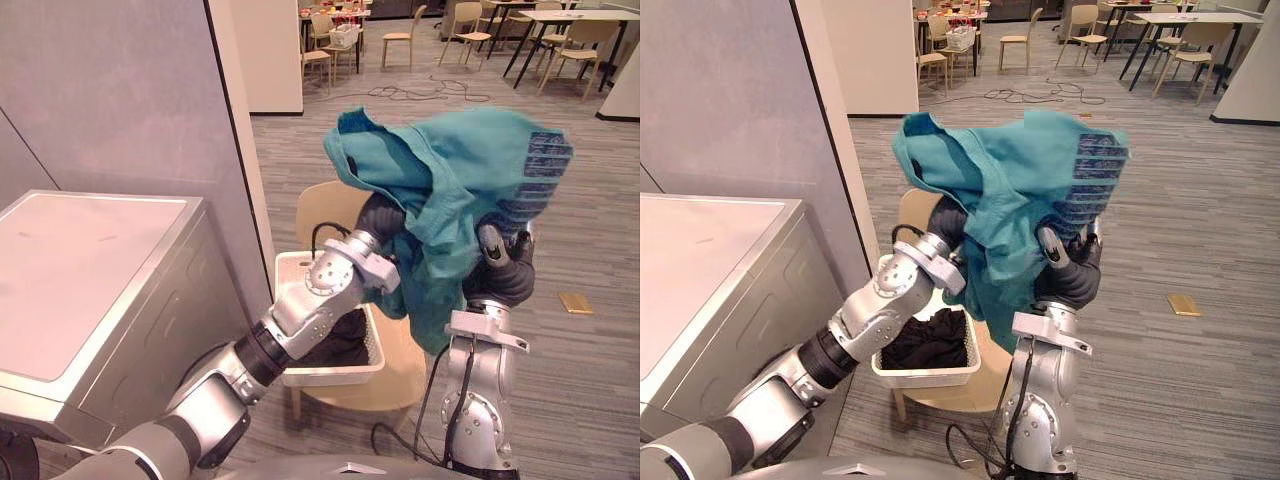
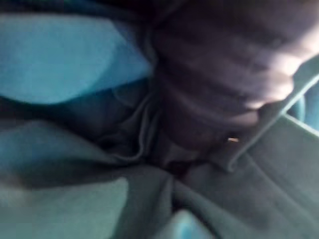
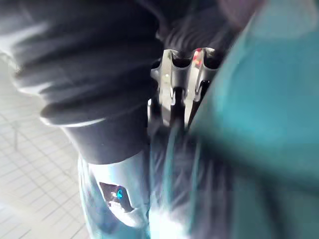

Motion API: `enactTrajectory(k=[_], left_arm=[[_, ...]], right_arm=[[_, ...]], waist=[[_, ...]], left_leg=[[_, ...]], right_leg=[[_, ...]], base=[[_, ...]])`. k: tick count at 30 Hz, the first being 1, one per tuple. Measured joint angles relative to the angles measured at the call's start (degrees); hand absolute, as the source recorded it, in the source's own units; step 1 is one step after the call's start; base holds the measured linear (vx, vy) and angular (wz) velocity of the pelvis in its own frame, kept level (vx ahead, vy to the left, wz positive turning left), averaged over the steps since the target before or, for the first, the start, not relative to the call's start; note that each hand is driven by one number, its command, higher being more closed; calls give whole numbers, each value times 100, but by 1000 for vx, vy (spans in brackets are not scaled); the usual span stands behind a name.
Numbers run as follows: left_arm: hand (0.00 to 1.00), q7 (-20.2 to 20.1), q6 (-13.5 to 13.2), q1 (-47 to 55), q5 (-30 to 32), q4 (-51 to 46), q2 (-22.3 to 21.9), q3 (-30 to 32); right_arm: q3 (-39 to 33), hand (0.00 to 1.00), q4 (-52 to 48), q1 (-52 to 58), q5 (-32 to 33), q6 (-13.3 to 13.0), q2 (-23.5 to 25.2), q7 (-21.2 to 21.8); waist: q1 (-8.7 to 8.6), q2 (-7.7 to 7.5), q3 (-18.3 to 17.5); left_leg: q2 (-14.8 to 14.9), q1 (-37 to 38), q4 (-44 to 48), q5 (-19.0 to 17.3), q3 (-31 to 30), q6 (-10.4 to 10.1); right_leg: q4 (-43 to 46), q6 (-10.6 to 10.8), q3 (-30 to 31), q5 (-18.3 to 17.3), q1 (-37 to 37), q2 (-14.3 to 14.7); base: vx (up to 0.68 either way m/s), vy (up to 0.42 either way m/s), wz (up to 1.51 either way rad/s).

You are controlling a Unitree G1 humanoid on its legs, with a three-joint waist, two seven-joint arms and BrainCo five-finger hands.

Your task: Pick up the laundry basket with both hands and put the clothes into the washing machine.

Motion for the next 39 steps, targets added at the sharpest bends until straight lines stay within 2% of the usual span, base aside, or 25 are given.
enactTrajectory(k=[4,7,10,16,20,24,29,31,34,35,38,39], left_arm=[[100,-27,-397,33,-244,-554,156,1011],[100,18,-600,237,-333,-696,291,1600],[100,142,-658,548,-336,-700,338,2049],[100,135,-784,1338,-343,-1346,345,2601],[100,-30,-830,1885,-348,-1664,309,2631],[100,-448,-779,2916,-573,-1792,263,2476],[100,-1006,-435,4600,-573,-1748,302,2328],[100,-1278,-289,5263,-575,-1548,301,2411],[100,-1475,-176,5684,-566,-1141,252,2646],[100,-1507,-93,5859,-569,-865,202,2783],[100,-1508,-17,6029,-578,-603,85,2899],[100,-1506,59,6115,-650,-533,31,2900]], right_arm=[[-648,0,531,423,20,148,37,-9],[-1001,0,727,525,32,206,139,-6],[-1235,0,979,585,33,235,215,3],[-1481,0,1392,878,103,288,493,21],[-1510,0,1408,1073,108,329,542,95],[-1504,0,1936,1207,238,360,579,255],[-1572,0,2684,1593,261,414,692,425],[-1788,0,3275,1740,262,497,735,504],[-2040,0,4031,1832,261,574,731,550],[-2242,0,4628,1853,261,684,730,644],[-2445,0,5233,1863,297,783,728,688],[-2457,0,5407,1849,486,841,727,699]], waist=[[3,0,1],[-37,-4,3],[-43,-8,6],[-41,-4,13],[-42,-3,14],[-20,1,23],[51,-8,55],[153,-29,69],[215,-57,96],[287,-80,107],[357,-95,118],[372,-110,128]], left_leg=[[1,1,0,-2,-1,0],[1,20,-1,-7,9,-4],[-1,27,-1,-10,18,-8],[-17,82,-1,-47,81,-12],[-26,114,-1,-66,115,-9],[-27,152,-1,-75,130,-4],[-5,235,-1,-110,135,23],[9,239,-1,-111,143,25],[20,227,-1,-111,135,25],[32,231,-1,-112,123,25],[35,198,-1,-111,129,25],[35,183,-2,-111,146,24]], right_leg=[[-16,-2,5,-1,3,8],[-29,-3,21,0,13,13],[-34,-8,32,2,13,13],[-35,-30,63,-13,27,4],[-32,-37,80,-23,43,-5],[0,-39,78,-45,65,-14],[48,-37,37,-107,151,-12],[47,-36,14,-109,170,-7],[46,-30,-74,-122,244,-13],[45,-14,-146,-145,294,-15],[32,-5,-245,-151,323,-34],[27,-2,-276,-153,327,-45]], base=[[0,0,0],[0,0,-2],[0,0,0],[0,0,-5],[2,1,-3],[0,0,0],[7,1,2],[1,3,3],[-13,13,14],[-28,18,20],[-22,29,19],[-25,38,18]])
